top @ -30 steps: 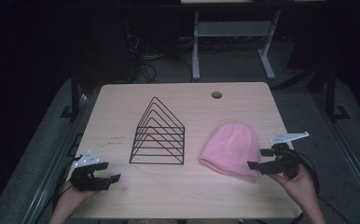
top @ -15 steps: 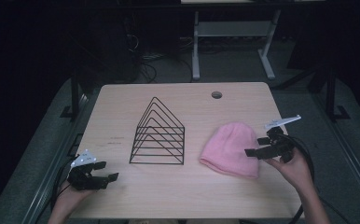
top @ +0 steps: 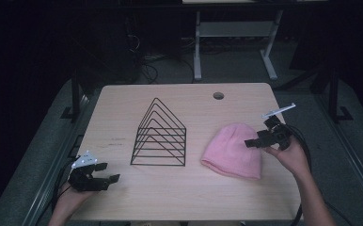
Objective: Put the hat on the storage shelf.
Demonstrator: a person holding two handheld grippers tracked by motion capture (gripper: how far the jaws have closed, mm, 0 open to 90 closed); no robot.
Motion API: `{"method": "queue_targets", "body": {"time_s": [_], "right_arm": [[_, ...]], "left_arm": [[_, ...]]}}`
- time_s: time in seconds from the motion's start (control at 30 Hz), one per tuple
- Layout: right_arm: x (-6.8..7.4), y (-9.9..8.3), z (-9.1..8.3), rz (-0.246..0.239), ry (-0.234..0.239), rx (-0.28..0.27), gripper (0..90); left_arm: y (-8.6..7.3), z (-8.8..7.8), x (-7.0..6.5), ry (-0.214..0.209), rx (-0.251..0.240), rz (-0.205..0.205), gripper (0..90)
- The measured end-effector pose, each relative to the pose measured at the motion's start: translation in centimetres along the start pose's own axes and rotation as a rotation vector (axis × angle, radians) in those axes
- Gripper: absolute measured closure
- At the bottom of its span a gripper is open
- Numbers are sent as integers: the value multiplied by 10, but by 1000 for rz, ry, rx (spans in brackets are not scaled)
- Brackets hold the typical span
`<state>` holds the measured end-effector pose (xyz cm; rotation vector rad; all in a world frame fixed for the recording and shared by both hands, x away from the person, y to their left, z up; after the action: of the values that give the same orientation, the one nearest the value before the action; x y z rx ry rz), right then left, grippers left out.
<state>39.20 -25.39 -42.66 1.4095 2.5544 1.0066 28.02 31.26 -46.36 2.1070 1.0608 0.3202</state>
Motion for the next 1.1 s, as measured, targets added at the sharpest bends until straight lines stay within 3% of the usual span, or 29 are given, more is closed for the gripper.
{"method": "queue_targets", "body": {"time_s": [0.43,0.63,1.0,1.1], "right_arm": [[-25,18,22,62,-21,69,202],[-34,24,25,84,-28,52,218],[-47,23,42,132,-40,112,248],[-50,22,49,149,-40,133,305]], "left_arm": [[0,0,0,0,0,0,248],[-1,1,0,-2,1,-6,247],[0,3,-1,-12,-2,-12,247],[0,4,-1,-11,4,-10,248]]}}
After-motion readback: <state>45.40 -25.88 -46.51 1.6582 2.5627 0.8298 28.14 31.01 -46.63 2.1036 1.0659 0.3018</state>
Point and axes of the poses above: each handheld gripper's, and its own axes: z roughly forward along the jaws, y roughly out of its top, x roughly to its left, the point moved 3 cm from there along z, roughly forward along the jaws
